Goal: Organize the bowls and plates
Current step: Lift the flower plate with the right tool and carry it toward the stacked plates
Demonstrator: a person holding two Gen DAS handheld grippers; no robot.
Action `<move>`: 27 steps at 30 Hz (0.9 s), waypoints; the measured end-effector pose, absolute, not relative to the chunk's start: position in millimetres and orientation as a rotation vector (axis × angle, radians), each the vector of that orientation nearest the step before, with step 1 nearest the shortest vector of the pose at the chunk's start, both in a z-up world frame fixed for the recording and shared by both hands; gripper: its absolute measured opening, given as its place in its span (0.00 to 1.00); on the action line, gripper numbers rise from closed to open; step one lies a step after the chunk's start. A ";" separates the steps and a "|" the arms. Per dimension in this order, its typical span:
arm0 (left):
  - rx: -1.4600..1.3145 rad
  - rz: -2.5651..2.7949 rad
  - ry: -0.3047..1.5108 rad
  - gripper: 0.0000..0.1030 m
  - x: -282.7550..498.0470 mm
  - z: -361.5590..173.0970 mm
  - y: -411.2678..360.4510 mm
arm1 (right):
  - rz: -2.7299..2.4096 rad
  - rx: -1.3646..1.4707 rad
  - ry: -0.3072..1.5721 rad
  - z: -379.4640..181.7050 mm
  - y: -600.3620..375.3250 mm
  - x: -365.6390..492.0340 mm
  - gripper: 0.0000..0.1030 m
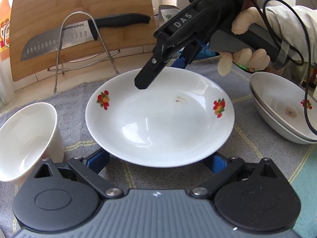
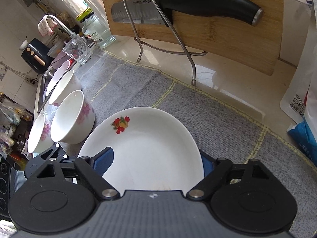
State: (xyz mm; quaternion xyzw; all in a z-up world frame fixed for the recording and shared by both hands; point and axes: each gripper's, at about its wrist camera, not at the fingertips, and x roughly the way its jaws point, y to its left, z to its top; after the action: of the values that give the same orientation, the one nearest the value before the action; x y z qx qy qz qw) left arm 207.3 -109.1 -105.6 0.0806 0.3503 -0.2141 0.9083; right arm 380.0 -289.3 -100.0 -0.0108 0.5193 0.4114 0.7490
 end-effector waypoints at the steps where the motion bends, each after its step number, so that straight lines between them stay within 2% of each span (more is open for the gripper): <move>1: 0.174 -0.443 0.719 0.96 206.7 -105.3 -109.7 | 0.900 -0.024 1.136 -99.9 -289.2 380.0 0.88; 27: 0.209 -0.470 0.748 0.95 197.6 -95.3 -106.7 | 0.880 -0.043 1.152 -92.1 -288.7 357.9 0.89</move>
State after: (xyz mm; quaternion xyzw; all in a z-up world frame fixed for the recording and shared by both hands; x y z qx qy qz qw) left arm 197.6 -106.7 -95.3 0.1008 0.3611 -0.2270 0.8988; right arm 357.9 -288.7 -92.1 -0.0195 0.5267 0.4023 0.7486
